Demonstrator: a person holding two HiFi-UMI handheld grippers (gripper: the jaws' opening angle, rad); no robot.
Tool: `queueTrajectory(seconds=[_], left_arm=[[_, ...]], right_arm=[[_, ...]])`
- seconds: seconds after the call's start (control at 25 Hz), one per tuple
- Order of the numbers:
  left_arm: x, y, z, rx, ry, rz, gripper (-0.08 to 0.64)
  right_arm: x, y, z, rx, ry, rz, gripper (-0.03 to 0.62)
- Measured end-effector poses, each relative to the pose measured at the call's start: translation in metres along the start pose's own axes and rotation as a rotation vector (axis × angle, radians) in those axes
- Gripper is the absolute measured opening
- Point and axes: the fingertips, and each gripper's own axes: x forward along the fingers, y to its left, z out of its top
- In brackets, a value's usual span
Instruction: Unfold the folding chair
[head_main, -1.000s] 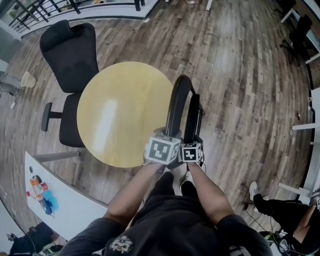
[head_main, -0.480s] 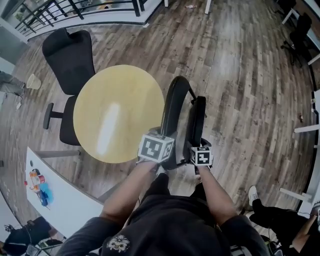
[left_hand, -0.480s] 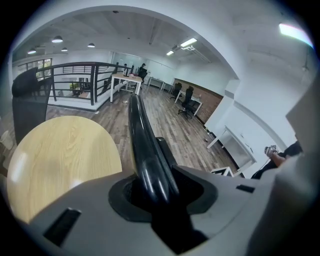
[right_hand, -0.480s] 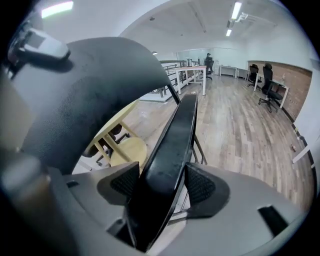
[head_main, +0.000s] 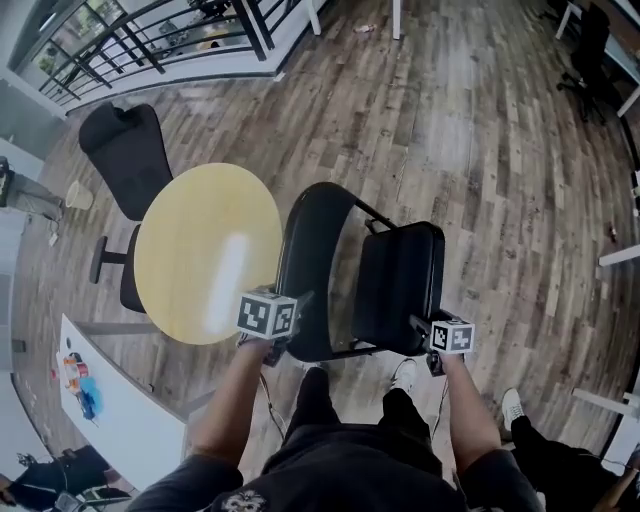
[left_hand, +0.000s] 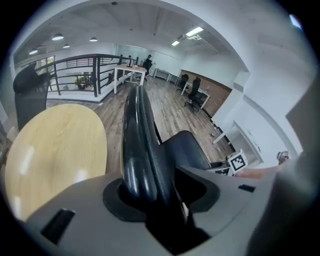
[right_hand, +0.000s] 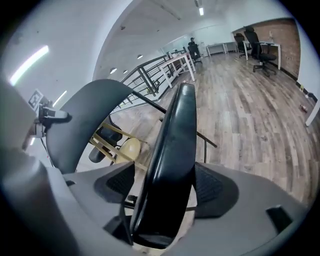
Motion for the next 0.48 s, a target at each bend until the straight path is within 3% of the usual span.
queueTrajectory(seconds=[0.16,0.48], left_arm=[[0.033,0.003,-0.012,-0.013,0.028,0.062,0.179],[0.114,-0.031,-0.031,-0.013,0.086,0.094,0.225]], right_arm=[[0.004,-0.076,-0.021,0.027,0.020,0.024,0.379],[0.027,-0.240,-0.068,0.150,-0.008,-0.002,0.382]])
